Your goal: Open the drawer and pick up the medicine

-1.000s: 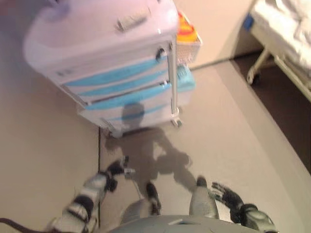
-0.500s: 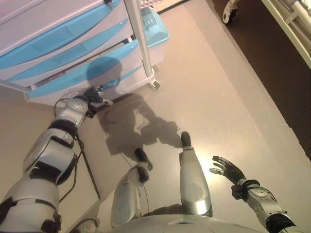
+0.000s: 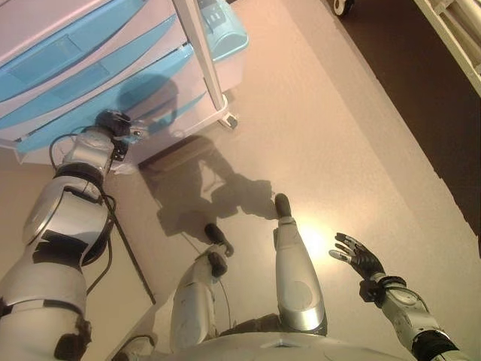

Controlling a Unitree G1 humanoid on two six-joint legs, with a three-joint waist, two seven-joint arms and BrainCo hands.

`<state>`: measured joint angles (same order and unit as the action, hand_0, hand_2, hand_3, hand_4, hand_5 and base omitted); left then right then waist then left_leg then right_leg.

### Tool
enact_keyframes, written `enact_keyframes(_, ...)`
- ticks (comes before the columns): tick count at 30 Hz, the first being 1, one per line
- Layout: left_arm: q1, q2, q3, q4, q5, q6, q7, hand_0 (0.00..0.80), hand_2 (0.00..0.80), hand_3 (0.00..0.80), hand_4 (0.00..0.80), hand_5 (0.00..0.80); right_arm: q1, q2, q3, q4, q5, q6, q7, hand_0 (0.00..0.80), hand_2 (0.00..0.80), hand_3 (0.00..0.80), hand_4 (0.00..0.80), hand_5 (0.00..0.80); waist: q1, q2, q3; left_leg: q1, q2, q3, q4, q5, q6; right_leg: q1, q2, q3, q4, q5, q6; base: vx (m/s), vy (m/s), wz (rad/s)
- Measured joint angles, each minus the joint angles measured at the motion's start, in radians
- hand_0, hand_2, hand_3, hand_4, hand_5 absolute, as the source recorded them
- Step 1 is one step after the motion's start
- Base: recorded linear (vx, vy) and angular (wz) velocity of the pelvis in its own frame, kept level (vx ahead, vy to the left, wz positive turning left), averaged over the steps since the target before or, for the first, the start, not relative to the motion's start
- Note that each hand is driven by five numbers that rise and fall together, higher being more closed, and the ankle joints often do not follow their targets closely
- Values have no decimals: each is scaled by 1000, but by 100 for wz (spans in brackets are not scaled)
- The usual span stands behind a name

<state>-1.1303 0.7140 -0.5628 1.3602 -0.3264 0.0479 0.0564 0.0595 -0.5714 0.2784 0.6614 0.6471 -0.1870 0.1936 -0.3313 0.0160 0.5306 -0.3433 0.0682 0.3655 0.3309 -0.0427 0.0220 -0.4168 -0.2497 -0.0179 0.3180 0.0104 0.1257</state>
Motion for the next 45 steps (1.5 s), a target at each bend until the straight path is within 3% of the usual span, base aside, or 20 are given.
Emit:
enact_keyframes(14,-60,45,59,43,-85,15,132,0,0,0,0,0,1,3,-2,9,21,-37,-13,0,0,0,0,0,5,0,1,-50,5,-8,31,-2,2,-40,1,-4,15,0,0,-8,-4,1)
enact_keyframes(17,-57,45,60,34,-111,12,109,0,0,0,0,0,0,5,-4,6,19,-40,-10,0,0,0,0,0,13,0,1,-54,7,-11,42,-6,7,-38,1,-11,17,0,0,-31,-65,2)
enact_keyframes(20,-23,44,62,-19,-156,7,2,0,0,0,0,0,1,8,-3,5,16,-40,-8,0,0,0,0,0,22,-1,1,-52,13,-17,52,-12,9,-25,1,-21,17,0,0,-17,-98,5)
enact_keyframes(25,181,13,71,-328,-243,-3,-222,0,0,0,0,0,1,15,-4,3,-62,-32,9,0,0,0,0,0,50,-1,1,-21,17,-40,63,-19,5,28,2,-47,9,0,0,-12,-143,9)
enact_keyframes(27,304,-39,94,-466,-279,19,-290,0,0,0,0,0,1,21,-10,3,-86,-25,19,0,0,0,0,0,76,0,1,14,18,-45,52,-20,4,69,4,-55,-8,0,-1,13,-184,4)
enact_keyframes(31,517,-152,118,-574,-304,88,-413,0,0,0,0,0,-2,57,-36,4,-118,-9,38,0,0,0,0,0,123,1,0,68,17,-74,24,-11,-9,146,5,-86,-46,0,-1,30,-241,14)
enact_keyframes(35,802,-285,132,-608,-301,122,-481,0,0,0,0,0,-11,110,-38,28,-151,43,38,0,0,0,0,0,187,6,-6,152,15,-122,-54,23,-24,257,19,-144,-118,6,-12,2,-242,29)
enact_keyframes(38,943,-330,144,-603,-301,134,-513,0,0,0,0,0,-32,143,-38,79,-179,64,48,0,0,0,0,0,233,16,-29,204,3,-150,-138,67,-36,311,30,-185,-158,13,-15,80,-211,32)
enact_keyframes(45,1125,-431,252,-453,-335,78,-574,0,0,0,0,0,-24,270,-29,272,-187,82,97,0,0,0,0,0,287,27,-263,354,-1,-175,-334,130,-64,445,56,-244,-268,12,-18,87,-154,13)
